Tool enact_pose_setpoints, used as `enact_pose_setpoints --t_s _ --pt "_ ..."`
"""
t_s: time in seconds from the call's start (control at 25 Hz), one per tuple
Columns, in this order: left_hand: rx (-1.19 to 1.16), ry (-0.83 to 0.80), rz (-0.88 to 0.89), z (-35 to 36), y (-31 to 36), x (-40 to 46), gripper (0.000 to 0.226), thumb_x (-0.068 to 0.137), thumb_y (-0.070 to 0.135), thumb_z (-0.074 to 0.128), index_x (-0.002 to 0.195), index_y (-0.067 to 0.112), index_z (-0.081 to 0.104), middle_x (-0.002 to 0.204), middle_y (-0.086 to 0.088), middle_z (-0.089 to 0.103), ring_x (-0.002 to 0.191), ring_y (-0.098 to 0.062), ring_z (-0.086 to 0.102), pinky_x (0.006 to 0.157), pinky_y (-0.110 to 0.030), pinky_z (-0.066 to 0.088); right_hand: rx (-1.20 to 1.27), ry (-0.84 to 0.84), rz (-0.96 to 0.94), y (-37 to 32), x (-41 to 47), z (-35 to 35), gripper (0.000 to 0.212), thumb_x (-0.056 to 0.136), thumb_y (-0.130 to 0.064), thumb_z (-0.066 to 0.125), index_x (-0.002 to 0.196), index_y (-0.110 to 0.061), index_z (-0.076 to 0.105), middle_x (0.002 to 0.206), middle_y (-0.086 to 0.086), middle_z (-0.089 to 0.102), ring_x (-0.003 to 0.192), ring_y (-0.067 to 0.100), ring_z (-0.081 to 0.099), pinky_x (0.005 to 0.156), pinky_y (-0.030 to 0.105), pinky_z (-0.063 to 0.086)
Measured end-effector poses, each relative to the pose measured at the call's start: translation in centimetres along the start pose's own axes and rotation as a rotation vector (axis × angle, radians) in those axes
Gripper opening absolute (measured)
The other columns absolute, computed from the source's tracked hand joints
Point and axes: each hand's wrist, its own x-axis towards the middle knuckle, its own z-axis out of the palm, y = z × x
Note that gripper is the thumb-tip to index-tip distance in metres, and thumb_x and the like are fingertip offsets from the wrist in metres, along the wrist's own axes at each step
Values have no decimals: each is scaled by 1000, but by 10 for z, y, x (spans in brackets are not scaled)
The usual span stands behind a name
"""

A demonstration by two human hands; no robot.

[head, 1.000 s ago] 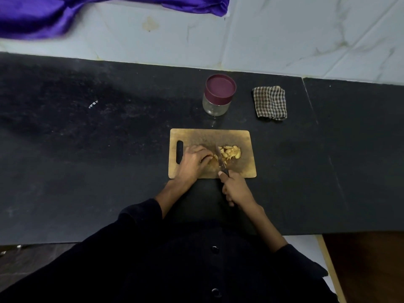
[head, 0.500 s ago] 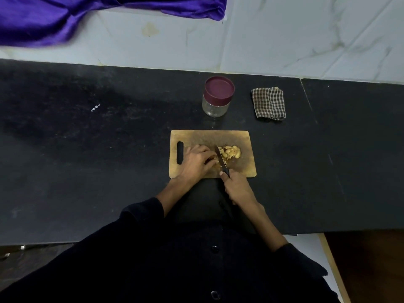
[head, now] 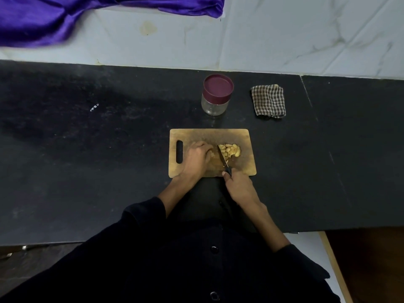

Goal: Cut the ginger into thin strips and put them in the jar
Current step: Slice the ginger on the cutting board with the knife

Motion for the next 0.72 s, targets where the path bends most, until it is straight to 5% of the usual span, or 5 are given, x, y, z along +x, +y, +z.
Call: enact_pose_setpoints --t_s 0.12,0.2,0.44,0.72 --pt "-166 9 -117 -21 -4 3 28 93 -4 50 113 5 69 114 -9 68 105 -16 62 88 -5 38 31 5 -22 -2 0 -2 32 104 -39 39 104 -11 54 101 10 60 97 32 60 83 48 52" --pt "-171 -3 -130 -35 -12 1 27 94 -2 51 113 5 68 116 -8 68 108 -15 62 89 -1 34 41 10 -35 -2 1 -3 31 104 -39 39 104 -12 54 100 9 60 97 31 60 82 45 51" --pt "79 -191 -51 -30 -24 -13 26 85 18 70 110 14 70 116 -5 63 114 -20 49 101 -38 41 42 -5 -71 -3 1 -1 30 104 -39 41 106 -13 56 99 8 62 95 30 61 83 48 52" --pt "50 -51 -41 -22 -18 -15 15 85 17 69 99 14 73 102 -1 71 106 -19 55 94 -40 45 -30 -80 -117 -5 0 2 32 103 -40 41 106 -13 57 106 11 63 102 32 60 87 47 49"
